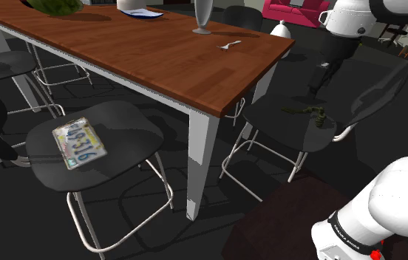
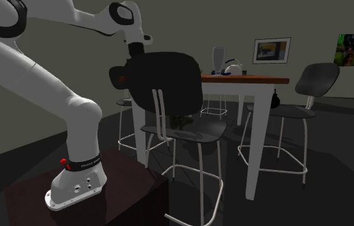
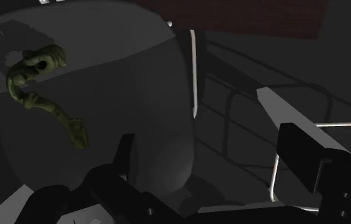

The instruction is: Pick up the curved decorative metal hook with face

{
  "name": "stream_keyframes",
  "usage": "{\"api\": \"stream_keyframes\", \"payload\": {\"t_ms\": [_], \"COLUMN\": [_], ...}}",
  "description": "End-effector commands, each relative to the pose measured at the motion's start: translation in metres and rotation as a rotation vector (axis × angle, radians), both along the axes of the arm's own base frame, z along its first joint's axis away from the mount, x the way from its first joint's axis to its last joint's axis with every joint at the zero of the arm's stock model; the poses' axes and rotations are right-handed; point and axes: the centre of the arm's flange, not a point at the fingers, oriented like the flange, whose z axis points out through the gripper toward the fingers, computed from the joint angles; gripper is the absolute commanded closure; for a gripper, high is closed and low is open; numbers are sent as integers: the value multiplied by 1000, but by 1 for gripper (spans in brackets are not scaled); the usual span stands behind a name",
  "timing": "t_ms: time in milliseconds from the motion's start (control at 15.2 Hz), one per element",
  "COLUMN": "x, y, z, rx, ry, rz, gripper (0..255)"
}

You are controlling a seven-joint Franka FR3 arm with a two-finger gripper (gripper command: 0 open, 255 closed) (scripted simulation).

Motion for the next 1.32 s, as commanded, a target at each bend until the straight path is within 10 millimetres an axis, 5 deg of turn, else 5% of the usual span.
{"api": "stream_keyframes", "payload": {"t_ms": [0, 1254], "x": [0, 100], "y": [0, -189], "z": [0, -147], "rx": [0, 37], "ry": [0, 118], "rz": [0, 144], "gripper": [0, 0]}}
